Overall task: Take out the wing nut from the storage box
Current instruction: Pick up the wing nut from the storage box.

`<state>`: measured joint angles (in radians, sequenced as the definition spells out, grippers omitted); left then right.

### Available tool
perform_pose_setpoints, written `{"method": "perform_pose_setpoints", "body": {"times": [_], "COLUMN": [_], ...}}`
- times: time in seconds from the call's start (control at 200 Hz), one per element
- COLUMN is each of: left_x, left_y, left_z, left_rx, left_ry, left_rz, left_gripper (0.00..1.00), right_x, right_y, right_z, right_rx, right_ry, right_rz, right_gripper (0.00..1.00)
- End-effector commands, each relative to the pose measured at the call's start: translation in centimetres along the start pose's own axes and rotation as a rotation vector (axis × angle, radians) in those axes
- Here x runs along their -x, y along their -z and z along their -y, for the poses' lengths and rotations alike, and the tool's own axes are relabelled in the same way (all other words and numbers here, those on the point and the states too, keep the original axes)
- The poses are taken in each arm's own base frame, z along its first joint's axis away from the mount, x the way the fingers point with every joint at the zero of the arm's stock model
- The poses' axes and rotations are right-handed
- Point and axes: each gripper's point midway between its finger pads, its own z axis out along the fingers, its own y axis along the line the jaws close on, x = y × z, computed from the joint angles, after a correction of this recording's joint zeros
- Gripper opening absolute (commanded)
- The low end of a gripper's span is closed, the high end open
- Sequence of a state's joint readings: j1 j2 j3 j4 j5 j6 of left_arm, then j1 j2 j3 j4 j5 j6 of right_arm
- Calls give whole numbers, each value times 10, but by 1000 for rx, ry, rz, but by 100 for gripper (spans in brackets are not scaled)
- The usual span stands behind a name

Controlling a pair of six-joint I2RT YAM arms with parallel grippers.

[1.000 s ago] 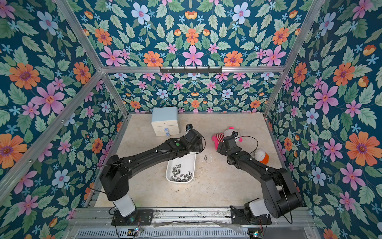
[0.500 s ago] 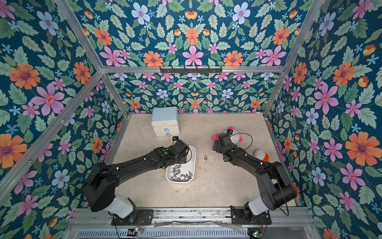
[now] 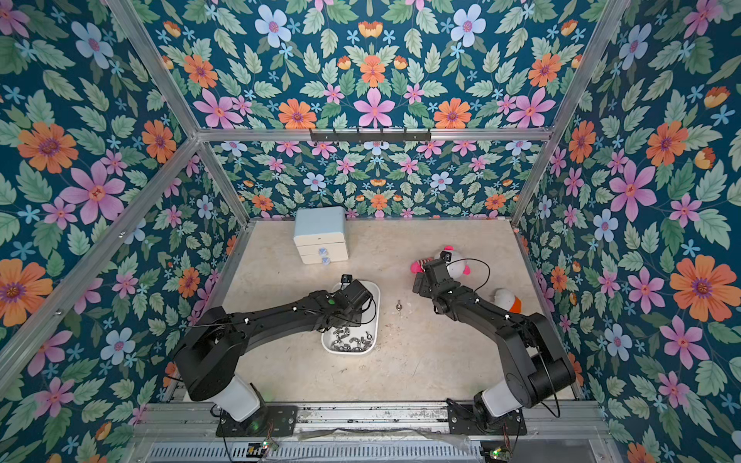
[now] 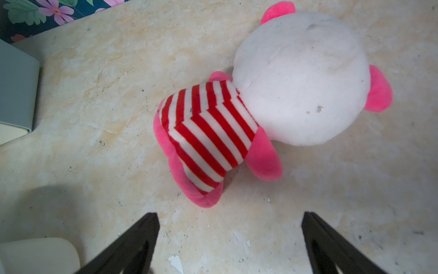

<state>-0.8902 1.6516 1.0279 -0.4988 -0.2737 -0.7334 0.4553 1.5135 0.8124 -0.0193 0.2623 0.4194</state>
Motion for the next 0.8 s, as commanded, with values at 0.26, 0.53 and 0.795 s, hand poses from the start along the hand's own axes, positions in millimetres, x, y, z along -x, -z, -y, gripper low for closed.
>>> {"method": "perform_pose_setpoints", "body": {"times": [0.26, 0.53, 0.795], "left_x": [-15, -19, -21], "left_y": [-18, -23, -27], "left_z": [-3, -4, -3], "left_rx": [24, 28, 31], "left_ry": [-17, -11, -11], "left_rz": [-41, -46, -52], "left_gripper": [32, 28, 19], "right_x": [-2, -4, -4], "right_y": [1, 1, 1], "right_z": [0, 2, 2], "right_rx": [6, 3, 3], "right_ry": [6, 5, 1], "right_rz": [2, 0, -1], "right_gripper": [99, 99, 99]}}
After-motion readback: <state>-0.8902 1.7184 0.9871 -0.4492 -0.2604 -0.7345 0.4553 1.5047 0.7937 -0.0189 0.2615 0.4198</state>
